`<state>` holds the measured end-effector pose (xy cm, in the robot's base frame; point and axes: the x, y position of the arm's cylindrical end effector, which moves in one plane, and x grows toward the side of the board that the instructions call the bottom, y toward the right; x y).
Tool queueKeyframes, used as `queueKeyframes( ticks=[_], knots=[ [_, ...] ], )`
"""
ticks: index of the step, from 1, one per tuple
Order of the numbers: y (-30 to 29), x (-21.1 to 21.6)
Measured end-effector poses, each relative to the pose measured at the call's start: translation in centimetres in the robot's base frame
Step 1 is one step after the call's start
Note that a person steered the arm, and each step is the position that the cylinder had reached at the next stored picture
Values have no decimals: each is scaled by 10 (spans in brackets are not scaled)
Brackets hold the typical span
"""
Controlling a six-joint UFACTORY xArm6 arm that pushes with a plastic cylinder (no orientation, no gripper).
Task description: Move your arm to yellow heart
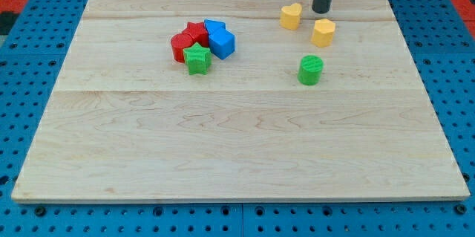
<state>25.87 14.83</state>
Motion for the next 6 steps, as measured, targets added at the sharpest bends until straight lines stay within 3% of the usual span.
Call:
queueKeyframes(
  ticks=[6],
  knots=[
    [-3, -29]
  ],
)
